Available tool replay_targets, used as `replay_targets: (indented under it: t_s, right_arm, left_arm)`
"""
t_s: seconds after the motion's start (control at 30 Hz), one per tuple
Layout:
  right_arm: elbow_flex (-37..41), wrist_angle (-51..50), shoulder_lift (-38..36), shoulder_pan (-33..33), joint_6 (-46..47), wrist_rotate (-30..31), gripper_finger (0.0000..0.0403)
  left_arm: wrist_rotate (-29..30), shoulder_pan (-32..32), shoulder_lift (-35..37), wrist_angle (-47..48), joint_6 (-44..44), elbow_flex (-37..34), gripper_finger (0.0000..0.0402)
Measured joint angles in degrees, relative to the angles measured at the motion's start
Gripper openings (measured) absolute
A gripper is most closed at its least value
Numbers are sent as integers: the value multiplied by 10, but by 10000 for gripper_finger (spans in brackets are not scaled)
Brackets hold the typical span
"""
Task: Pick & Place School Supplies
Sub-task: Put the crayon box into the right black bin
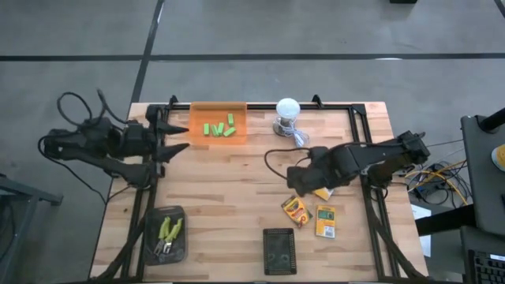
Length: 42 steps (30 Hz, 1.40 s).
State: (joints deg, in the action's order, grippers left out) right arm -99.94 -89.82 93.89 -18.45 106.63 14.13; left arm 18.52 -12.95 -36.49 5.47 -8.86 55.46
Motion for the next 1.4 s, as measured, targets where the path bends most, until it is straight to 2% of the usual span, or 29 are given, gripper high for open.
replay_targets:
  t_s: [0.37,0.8,1.03,1.4]
  right_arm:
    - [0,1,0,45,-48,-17,231]
    - [0,1,0,77,-51,-15,231]
    - [0,36,0,78,-53,-5,233]
    - [0,53,0,77,-53,-5,235]
  left_arm:
    - [-131,31,-6,80,19,15,188]
    - [-131,38,-68,92,25,15,188]
    - [-50,49,-111,99,-18,12,188]
    - [-60,72,-117,89,-17,14,188]
